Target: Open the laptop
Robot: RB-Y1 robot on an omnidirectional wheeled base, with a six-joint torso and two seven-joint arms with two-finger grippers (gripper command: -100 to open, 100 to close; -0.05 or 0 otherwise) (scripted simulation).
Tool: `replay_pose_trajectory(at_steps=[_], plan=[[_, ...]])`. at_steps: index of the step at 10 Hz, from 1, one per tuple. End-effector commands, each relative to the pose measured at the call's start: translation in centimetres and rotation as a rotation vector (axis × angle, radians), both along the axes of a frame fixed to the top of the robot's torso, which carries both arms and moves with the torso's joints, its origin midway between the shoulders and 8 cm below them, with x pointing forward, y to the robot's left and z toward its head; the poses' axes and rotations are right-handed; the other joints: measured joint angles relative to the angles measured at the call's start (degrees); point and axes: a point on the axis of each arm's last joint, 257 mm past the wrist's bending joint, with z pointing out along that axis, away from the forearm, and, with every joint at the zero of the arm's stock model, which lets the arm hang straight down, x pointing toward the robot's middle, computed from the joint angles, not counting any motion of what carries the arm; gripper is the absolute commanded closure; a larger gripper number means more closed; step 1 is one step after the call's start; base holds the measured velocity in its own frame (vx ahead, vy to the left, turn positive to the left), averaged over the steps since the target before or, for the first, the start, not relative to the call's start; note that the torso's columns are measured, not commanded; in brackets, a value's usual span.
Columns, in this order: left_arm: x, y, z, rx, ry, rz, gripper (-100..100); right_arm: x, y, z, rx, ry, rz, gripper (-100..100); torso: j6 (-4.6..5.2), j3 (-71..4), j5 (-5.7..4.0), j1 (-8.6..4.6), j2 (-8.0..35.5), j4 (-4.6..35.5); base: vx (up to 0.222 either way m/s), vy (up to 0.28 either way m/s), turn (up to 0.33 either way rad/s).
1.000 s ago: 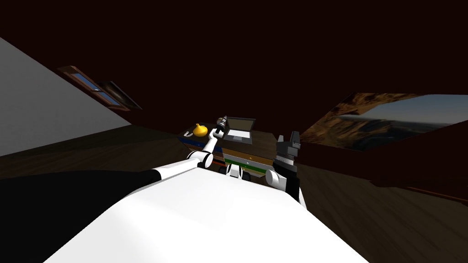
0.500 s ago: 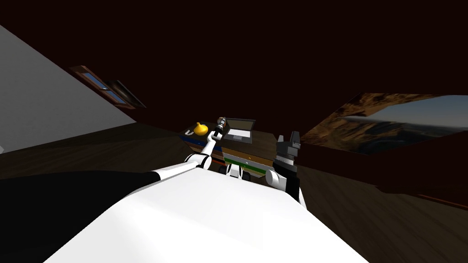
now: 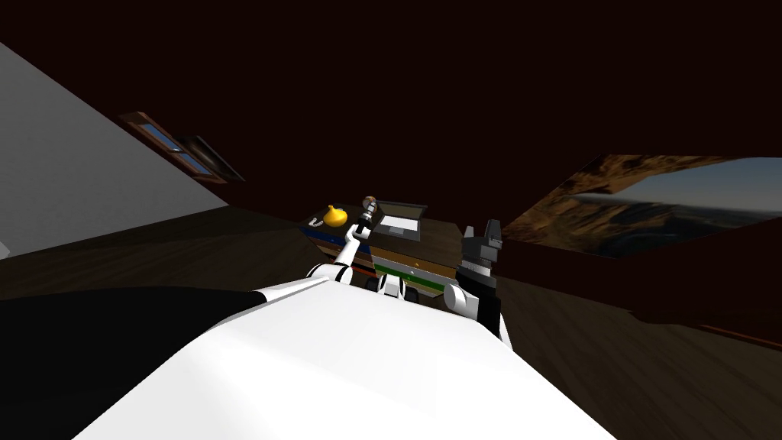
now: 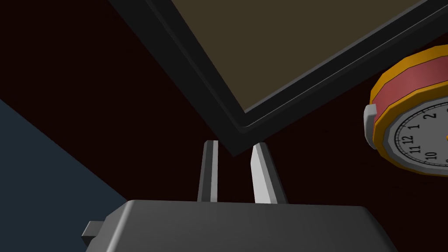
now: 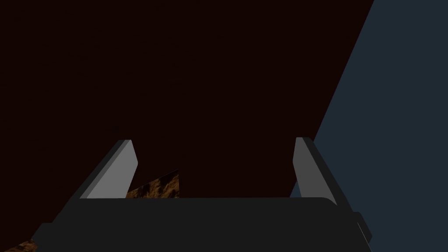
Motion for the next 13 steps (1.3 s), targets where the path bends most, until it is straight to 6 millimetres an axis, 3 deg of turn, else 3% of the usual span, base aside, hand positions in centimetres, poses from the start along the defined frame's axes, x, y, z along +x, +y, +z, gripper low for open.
replay_pose_trajectory(at_steps=[1, 2, 3, 11, 12, 13], plan=[[-0.7, -0.1, 0.1, 0.003, -0.030, -0.013, 100, 0.0, 0.0, 0.0, 0.000, 0.000, 0.000, 0, -0.01, 0.0, -0.04, -0.06, 0.0, 0.1, 0.000, 0.000, 0.000], [-1.9, 0.1, -1.4, -0.006, -0.034, -0.009, 100, 0.0, 0.0, 0.0, 0.000, 0.000, 0.000, 0, -0.03, 0.0, -0.06, -0.10, 0.0, 0.1, 0.007, 0.003, -0.011], [-2.3, -0.2, -0.7, -0.002, -0.067, -0.022, 100, 0.0, 0.0, 0.0, 0.000, 0.000, 0.000, 0, -0.14, 0.0, 0.04, 0.01, 0.0, -0.1, -0.011, -0.017, 0.048], [-2.4, -0.2, -0.7, -0.002, -0.067, -0.023, 100, 0.0, 0.0, 0.0, 0.000, 0.000, 0.000, 0, 0.00, 0.2, -0.08, -0.14, 0.3, 0.2, 0.001, 0.001, -0.004], [-4.0, 4.5, -2.7, -0.017, -0.065, 0.050, 100, 0.0, 0.0, 0.0, 0.000, 0.000, 0.000, 0, 0.02, 0.2, -0.08, -0.15, 0.2, 0.2, -0.036, 0.022, -0.335], [-4.3, 5.8, -2.7, -0.029, -0.071, 0.072, 100, 0.0, 0.0, 0.0, 0.000, 0.000, 0.000, 0, 0.03, 0.2, -0.07, -0.14, 0.4, 0.2, -0.041, 0.022, -0.469]])
